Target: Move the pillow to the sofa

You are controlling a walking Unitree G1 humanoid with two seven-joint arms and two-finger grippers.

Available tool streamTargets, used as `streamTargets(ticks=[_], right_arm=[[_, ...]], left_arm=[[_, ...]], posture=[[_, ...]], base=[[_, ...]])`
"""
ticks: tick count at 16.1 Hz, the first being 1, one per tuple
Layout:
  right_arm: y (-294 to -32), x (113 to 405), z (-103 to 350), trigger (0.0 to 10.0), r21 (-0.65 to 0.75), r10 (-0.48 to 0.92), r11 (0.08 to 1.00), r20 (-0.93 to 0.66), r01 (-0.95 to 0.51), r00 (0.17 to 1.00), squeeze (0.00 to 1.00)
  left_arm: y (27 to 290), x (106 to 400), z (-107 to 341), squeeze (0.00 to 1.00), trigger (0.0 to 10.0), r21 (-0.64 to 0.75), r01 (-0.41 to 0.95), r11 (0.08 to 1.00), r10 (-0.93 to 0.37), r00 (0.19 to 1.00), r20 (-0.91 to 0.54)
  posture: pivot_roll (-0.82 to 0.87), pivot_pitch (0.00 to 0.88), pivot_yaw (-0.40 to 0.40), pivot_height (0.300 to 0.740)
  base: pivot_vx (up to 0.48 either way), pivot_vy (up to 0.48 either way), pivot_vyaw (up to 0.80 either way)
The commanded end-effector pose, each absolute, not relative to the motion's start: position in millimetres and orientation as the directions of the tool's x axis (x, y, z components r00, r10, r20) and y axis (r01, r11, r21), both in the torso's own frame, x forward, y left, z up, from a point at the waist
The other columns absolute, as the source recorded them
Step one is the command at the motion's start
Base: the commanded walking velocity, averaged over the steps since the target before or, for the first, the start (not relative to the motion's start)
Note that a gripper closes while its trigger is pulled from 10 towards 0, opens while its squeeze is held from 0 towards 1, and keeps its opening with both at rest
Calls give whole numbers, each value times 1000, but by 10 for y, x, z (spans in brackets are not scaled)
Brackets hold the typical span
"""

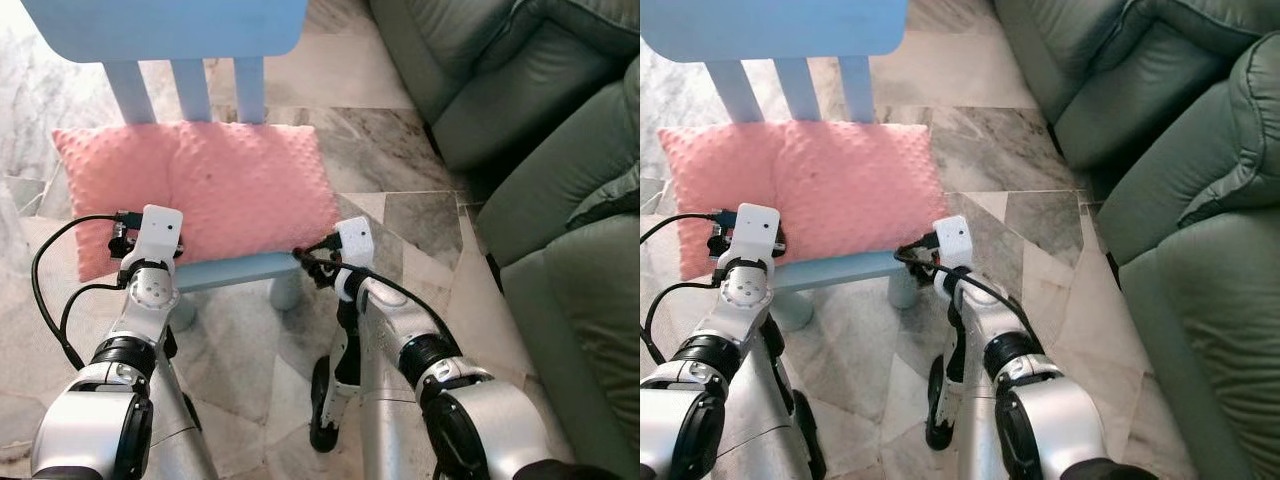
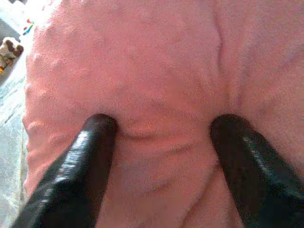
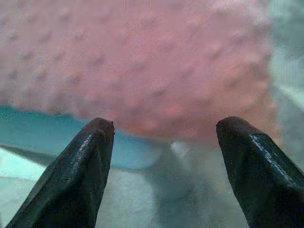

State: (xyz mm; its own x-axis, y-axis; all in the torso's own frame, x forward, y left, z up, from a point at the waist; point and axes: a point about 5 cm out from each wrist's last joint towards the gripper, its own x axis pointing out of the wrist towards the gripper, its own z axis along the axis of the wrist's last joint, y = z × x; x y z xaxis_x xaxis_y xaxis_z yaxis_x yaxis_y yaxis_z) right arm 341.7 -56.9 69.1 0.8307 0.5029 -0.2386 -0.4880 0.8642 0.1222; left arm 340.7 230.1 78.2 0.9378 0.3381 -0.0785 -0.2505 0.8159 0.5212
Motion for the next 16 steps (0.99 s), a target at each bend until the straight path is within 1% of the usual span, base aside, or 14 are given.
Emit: streamTargets(ticks=[1, 2, 3, 5, 7, 9, 11, 12, 13, 16], right_arm=[[-680, 3432, 661, 10000, 89, 459, 888, -253, -452, 852, 0], [-752, 3463, 681, 10000, 72, 435, 899, -251, -431, 865, 0], [-844, 3491, 694, 10000, 61, 408, 912, -251, -407, 878, 0], [-877, 3488, 680, 10000, 62, 407, 912, -257, -405, 877, 0], [-837, 3473, 664, 10000, 71, 417, 908, -262, -414, 870, 0], [-738, 3460, 664, 10000, 93, 435, 900, -262, -426, 862, 0], [-719, 3458, 664, 10000, 95, 436, 899, -263, -427, 861, 0], [-691, 3457, 670, 10000, 107, 442, 897, -259, -430, 859, 310], [-571, 3468, 731, 10000, 125, 473, 881, -233, -456, 850, 1000], [-539, 3480, 764, 10000, 143, 483, 875, -219, -462, 848, 1000]], left_arm=[[2325, 3270, 548, 0, 2902, 555, -202, 807, 352, 919, -178], [2362, 3239, 513, 0, 0, 565, -198, 801, 363, 911, -195], [2422, 3187, 463, 0, 0, 576, -194, 794, 378, 899, -219], [2516, 3116, 409, 0, 0, 585, -199, 786, 405, 881, -245], [2566, 3083, 401, 0, 0, 591, -206, 780, 415, 877, -243], [2618, 3052, 411, 0, 0, 595, -218, 774, 422, 877, -228], [2625, 3046, 411, 0, 0, 596, -220, 772, 424, 877, -226], [2630, 3039, 411, 0, 0, 594, -224, 772, 426, 877, -223], [2627, 3010, 386, 0, 0, 588, -228, 776, 430, 873, -229], [2622, 2998, 370, 0, 0, 600, -224, 768, 437, 869, -234]], posture=[[-17, 342, -212, 477], [-15, 344, -212, 477], [-4, 349, -215, 477], [16, 351, -216, 477], [42, 359, -214, 477], [74, 374, -213, 477], [76, 375, -212, 477], [80, 375, -213, 477], [79, 371, -217, 477], [73, 377, -223, 477]], base=[[0, 0, 0], [0, 0, 0], [0, 0, 0], [0, 0, 0], [0, 0, 0], [0, 0, 0], [0, 0, 0], [0, 0, 0], [0, 0, 0], [0, 0, 0]])
